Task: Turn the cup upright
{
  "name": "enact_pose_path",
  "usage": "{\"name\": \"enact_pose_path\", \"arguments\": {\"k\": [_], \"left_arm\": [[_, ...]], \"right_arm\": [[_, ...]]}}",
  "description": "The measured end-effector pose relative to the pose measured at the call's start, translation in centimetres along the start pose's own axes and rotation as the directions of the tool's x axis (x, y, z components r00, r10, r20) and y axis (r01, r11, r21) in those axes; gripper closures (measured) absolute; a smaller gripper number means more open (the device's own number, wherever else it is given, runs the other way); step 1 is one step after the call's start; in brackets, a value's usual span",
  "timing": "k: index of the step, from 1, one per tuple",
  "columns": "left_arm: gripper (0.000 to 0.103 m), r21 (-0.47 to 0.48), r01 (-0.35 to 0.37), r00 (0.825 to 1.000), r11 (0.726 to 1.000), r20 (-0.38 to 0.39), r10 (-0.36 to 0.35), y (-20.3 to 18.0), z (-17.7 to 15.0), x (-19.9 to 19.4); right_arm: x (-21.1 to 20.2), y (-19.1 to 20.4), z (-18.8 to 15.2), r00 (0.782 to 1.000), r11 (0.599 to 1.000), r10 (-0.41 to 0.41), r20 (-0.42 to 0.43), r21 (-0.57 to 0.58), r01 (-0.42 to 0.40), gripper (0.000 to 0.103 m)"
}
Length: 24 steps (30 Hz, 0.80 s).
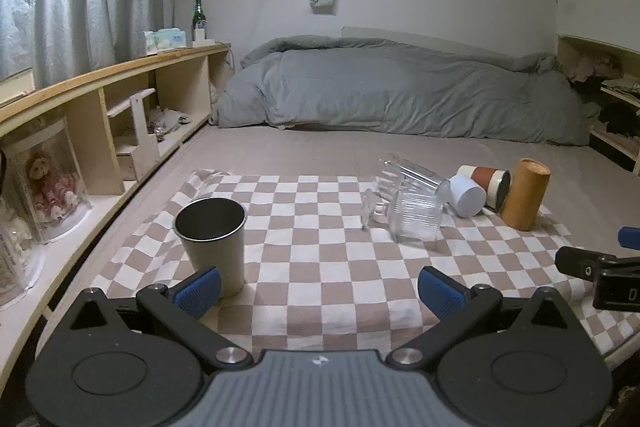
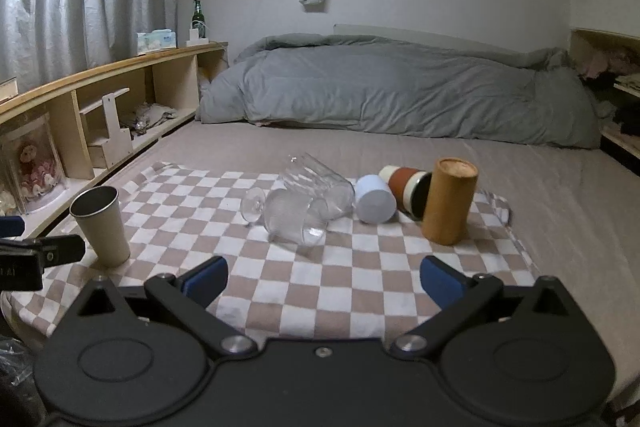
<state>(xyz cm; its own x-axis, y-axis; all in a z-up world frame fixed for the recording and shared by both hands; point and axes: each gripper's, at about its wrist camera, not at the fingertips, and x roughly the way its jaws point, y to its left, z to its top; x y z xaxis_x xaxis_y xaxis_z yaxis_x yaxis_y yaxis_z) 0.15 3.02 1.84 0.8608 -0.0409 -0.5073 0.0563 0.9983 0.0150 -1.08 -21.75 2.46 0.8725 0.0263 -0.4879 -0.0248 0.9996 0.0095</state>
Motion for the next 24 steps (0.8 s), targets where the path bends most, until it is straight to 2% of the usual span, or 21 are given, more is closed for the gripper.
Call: {"name": "enact_pose_path", "arguments": {"k": [8,24], "left_arm": [[0.000,0.009,-0.042,0.999,0.999,-0.003,0.042,0.26,-0.67,0.12],[0.000,0.020,-0.048,0.999,0.999,-0.006,0.048,0.31,-0.89,0.27]], "right_arm": [[-0.21,0.28,-0.54,1.000,1.000,-0.002,-0.009,-0.013,0.002,0.000],[-0.18,0.24,-0.62,1.000,1.000,-0.002,-0.012,-0.009,0.002,0.000]]}}
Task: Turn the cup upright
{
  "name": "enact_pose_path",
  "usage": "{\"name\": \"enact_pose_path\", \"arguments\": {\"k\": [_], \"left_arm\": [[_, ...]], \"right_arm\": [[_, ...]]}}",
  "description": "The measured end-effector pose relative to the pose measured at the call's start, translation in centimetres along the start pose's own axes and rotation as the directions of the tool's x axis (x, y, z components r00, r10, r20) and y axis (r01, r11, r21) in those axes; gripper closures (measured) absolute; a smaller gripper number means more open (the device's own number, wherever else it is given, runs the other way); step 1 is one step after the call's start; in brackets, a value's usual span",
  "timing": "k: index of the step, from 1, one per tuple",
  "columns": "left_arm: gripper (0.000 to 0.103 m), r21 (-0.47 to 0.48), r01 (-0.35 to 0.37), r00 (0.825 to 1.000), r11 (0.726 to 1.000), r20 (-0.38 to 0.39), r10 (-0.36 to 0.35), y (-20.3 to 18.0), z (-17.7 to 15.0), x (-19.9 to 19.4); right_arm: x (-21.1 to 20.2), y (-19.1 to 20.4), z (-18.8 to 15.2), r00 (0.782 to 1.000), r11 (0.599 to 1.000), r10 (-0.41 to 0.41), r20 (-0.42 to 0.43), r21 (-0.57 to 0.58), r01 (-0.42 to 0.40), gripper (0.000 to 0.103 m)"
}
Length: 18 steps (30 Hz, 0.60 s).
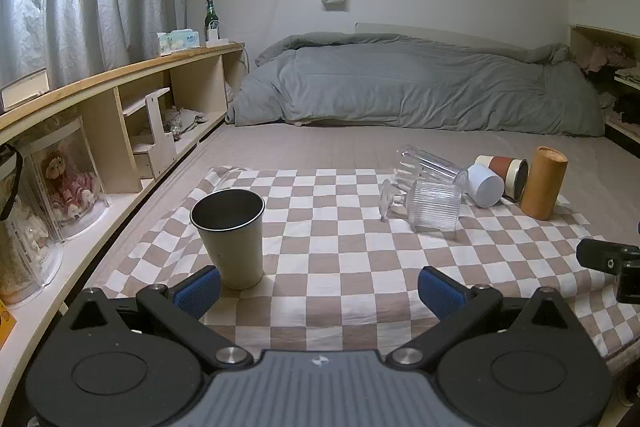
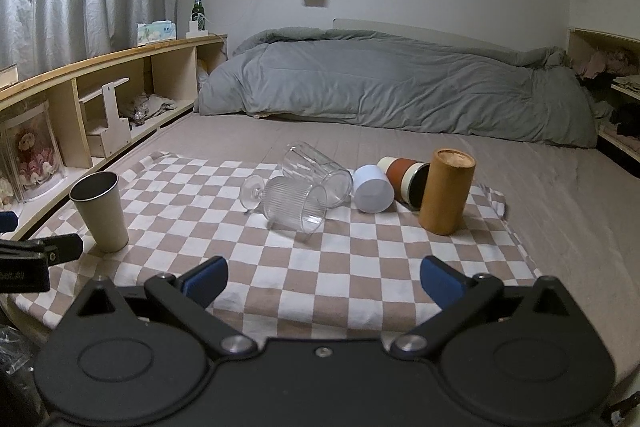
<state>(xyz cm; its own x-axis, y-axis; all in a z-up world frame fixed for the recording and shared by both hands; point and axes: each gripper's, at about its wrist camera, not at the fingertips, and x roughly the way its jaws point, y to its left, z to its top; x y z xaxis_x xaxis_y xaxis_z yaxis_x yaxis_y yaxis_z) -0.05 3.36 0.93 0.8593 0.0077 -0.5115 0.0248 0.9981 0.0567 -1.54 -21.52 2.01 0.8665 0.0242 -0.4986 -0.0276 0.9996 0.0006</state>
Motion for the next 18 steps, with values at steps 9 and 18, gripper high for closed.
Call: {"name": "enact_pose_path", "arguments": {"k": [9,18], "left_arm": [[0.000,0.002,-0.003,1.000,1.000,0.001,0.003,0.07,-0.19,0.04],[0.000,0.003,-0.004,1.000,1.000,0.001,0.004,0.02,-0.19,0.04]], "right_arm": [[-0.10,0.01,-0.07,1.000,1.000,0.003,0.004,-0.004,-0.003,0.000],[-0.10,-0.01,-0.06,1.000,1.000,0.003,0.004,-0.005,-0.002,0.000]]}}
